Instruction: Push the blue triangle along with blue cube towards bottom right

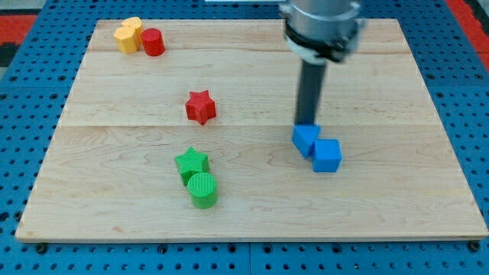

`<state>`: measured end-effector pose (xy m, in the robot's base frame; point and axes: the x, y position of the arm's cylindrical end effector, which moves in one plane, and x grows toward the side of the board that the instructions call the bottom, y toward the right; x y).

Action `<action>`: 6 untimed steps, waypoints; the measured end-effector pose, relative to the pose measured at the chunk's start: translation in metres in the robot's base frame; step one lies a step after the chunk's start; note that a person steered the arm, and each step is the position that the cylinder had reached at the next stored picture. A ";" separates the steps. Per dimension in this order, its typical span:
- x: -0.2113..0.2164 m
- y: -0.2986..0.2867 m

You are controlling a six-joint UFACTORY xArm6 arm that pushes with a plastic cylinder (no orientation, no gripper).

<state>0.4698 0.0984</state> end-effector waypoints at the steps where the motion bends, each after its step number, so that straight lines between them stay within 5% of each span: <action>1: 0.019 0.001; 2: -0.002 -0.027; 3: 0.020 -0.056; 6: 0.048 0.009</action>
